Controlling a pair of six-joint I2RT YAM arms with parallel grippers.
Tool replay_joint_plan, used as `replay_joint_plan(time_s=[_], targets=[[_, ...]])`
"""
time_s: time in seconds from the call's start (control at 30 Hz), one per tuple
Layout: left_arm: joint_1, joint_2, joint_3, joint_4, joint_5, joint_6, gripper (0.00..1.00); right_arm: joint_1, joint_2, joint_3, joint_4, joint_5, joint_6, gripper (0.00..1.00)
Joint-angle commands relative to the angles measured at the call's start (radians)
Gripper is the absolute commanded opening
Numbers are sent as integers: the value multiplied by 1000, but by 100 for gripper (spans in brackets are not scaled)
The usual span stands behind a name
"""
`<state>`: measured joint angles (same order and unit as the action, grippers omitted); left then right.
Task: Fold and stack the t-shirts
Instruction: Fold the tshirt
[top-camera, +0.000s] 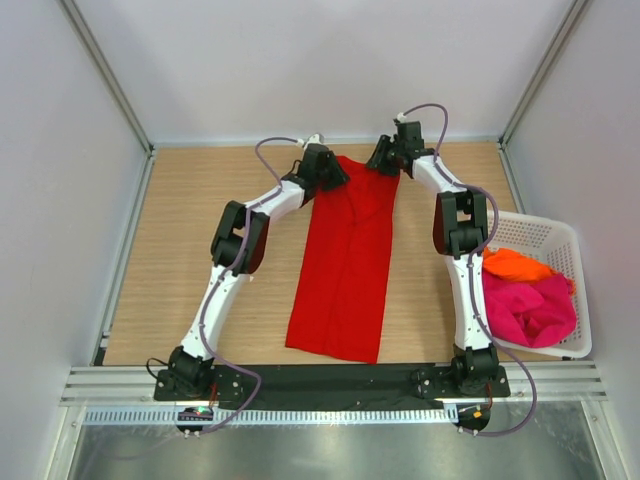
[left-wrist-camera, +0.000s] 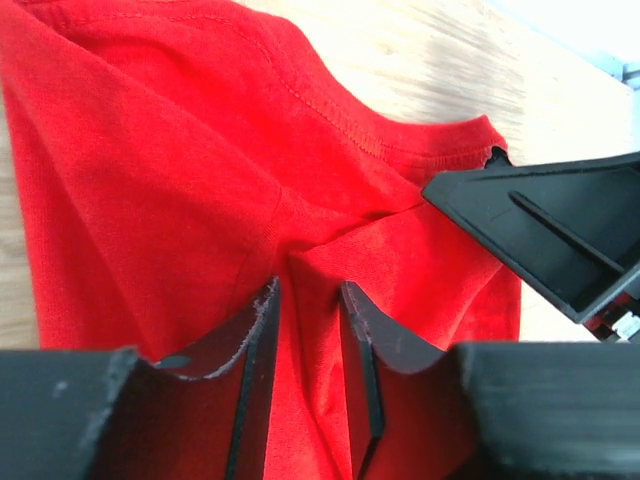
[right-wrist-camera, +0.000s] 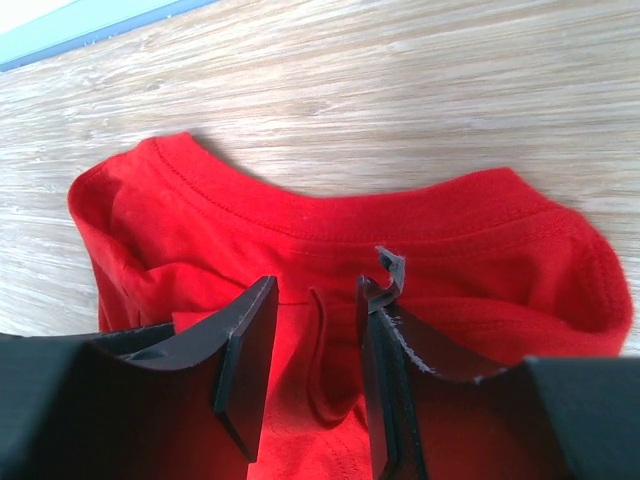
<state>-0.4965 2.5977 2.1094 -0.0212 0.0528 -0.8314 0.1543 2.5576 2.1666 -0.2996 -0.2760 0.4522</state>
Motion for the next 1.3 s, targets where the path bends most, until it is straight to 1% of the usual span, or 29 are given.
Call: replay_joint_plan(time_s=[0.0,0.2,0.23,0.3,0.33,0.4,0.47,0.53,0.77,0.93,1.1,1.17,1.2,1.23,1.27], targets=[[-2,29,58,3,-24,-6,30,-10,-8,6,39,-5,8,43],[-2,32,58,4,-33,-14,19,-21,-10,7,42,1,17,38],[-2,32,58,3,-36,-15,15,-21,-10,10,42,4,19,36],[-1,32,58,3,-37,-15,11,-24,-11,16,39,4,20,33],[-1,29,57,4,-39,-20,5,-25,-10,22,39,3,19,29],[1,18,54,4,-47,-23,0,-25,-13,29,39,-3,14,25],[1,4,38,9,-45,-23,0,-24,-20,27,50,-12,10,11],[4,-22,11,17,-80,-21,0,-25,-25,24,69,-25,2,1],[15,-54,-20,53,-85,-31,0,-27,-34,6,177,-78,23,1],[18,-65,-39,79,-90,-43,0,-35,-10,19,235,-101,48,1],[21,-59,-25,81,-90,-55,0,-50,61,99,215,-137,80,2],[22,-56,-23,83,-88,-60,1,-53,84,116,199,-134,91,10],[22,-56,-25,83,-87,-60,3,-53,90,131,188,-126,89,17],[22,-56,-23,78,-84,-61,5,-53,95,142,171,-114,86,27],[22,-59,-23,66,-82,-55,8,-55,96,157,113,-98,79,31]])
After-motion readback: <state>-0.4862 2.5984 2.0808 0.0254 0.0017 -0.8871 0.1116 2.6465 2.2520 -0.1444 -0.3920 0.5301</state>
